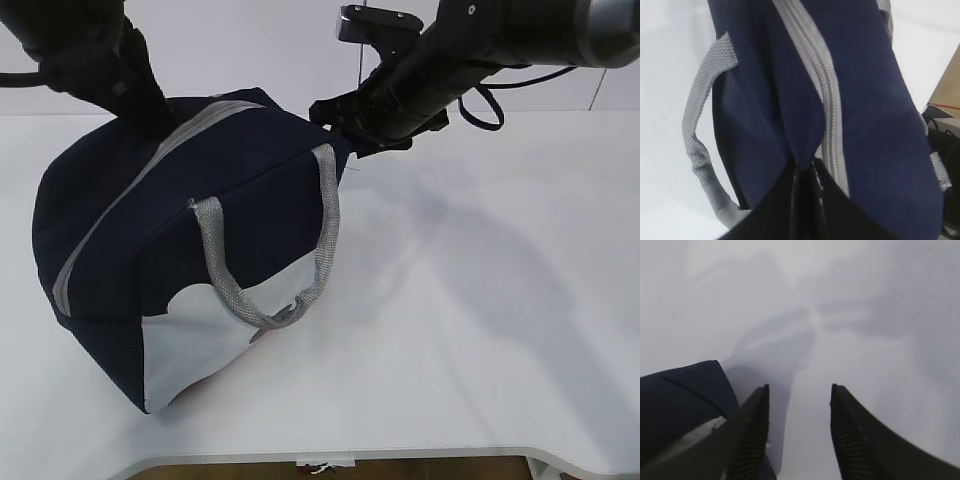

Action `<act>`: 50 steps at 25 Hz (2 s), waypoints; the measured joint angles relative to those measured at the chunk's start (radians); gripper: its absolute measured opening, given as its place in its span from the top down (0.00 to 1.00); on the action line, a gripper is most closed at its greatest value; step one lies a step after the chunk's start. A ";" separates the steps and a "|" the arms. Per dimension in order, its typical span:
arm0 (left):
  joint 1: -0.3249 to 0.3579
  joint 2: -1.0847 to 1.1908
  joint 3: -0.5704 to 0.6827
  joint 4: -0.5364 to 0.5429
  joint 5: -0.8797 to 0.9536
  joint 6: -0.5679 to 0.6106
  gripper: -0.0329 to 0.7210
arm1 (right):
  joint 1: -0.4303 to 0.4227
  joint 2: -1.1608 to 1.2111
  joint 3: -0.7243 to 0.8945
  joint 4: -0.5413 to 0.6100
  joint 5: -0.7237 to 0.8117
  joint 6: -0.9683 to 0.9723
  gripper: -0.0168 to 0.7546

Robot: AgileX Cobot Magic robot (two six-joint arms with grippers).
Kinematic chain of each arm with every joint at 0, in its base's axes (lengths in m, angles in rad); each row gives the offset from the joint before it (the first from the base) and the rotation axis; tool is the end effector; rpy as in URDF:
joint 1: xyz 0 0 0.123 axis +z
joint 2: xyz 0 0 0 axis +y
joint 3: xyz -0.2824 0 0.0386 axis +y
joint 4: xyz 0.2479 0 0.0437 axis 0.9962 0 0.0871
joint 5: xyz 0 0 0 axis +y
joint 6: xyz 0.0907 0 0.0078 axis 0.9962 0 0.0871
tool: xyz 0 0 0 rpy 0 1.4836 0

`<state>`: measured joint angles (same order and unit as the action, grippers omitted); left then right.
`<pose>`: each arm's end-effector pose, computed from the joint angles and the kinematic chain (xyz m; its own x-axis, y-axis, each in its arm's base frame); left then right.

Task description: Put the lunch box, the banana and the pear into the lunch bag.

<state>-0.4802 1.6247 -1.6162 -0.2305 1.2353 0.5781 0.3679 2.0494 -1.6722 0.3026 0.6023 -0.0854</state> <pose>0.2910 -0.1737 0.3634 -0.4551 0.7659 -0.4542 0.8530 0.5214 0.0244 0.4317 0.1829 0.2365 -0.7793 -0.1254 -0.6139 -0.3315 0.9140 0.2340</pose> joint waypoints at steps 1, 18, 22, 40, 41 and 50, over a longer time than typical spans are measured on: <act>0.000 0.001 0.000 0.000 0.000 0.000 0.97 | 0.000 0.000 0.000 0.000 0.000 0.000 0.53; 0.000 0.001 0.000 0.047 0.002 -0.200 0.96 | -0.002 0.000 -0.429 -0.009 0.516 -0.135 0.42; 0.000 0.001 0.000 0.079 0.004 -0.247 0.96 | -0.002 -0.002 -0.502 -0.038 0.625 -0.137 0.42; 0.000 0.001 -0.090 0.091 0.010 -0.331 0.54 | -0.002 -0.226 -0.362 -0.146 0.652 -0.061 0.42; 0.000 0.001 -0.102 0.091 0.010 -0.336 0.53 | -0.002 -0.245 -0.344 -0.146 0.652 -0.061 0.42; 0.000 -0.079 -0.111 0.091 0.016 -0.470 0.52 | -0.002 -0.435 -0.161 -0.171 0.654 -0.047 0.42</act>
<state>-0.4802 1.5461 -1.7272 -0.1396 1.2510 0.1078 0.3662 1.6141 -1.8335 0.1319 1.2561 -0.1323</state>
